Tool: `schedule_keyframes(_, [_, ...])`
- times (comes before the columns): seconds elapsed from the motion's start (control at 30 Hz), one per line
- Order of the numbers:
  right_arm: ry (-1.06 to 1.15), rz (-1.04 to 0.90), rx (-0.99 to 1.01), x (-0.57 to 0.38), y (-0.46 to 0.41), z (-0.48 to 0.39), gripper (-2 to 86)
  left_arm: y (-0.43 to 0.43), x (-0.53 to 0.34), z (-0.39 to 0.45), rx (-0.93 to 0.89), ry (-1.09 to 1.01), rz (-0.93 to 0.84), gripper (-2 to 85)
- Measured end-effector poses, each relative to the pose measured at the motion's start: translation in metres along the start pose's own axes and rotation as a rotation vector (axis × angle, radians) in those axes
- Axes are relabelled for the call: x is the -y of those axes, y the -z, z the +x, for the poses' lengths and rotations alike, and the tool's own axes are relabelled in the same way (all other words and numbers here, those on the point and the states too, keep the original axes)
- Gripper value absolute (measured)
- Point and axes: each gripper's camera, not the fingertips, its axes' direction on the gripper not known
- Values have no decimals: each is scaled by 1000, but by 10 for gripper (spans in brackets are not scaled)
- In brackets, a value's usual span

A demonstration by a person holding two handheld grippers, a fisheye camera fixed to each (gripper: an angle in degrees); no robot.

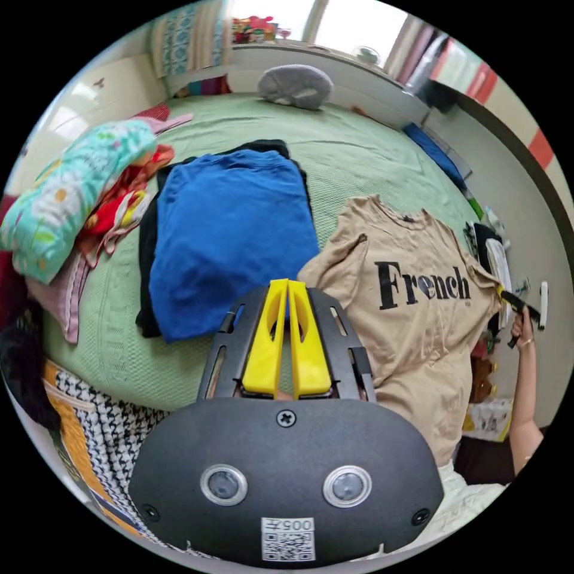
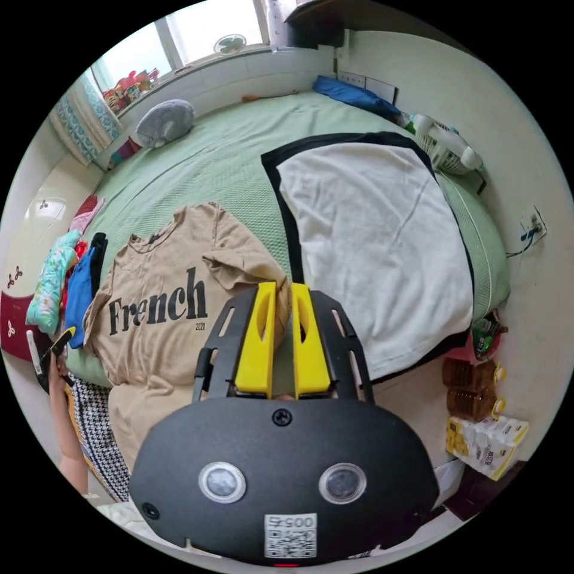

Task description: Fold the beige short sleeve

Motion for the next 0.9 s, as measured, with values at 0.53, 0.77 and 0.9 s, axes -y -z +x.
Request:
schedule_keyframes(0.53, [472, 26, -86, 18, -49, -149, 97, -72, 67, 92, -185, -267, 20, 109])
schedule_keyframes(0.77, [587, -58, -324, 40, -113, -180, 12, -135, 95, 116, -102, -342, -138, 43])
schedule_keyframes(0.9, [570, 8, -326, 63, -87, -162, 1, -133, 112, 101, -88, -330, -126, 6])
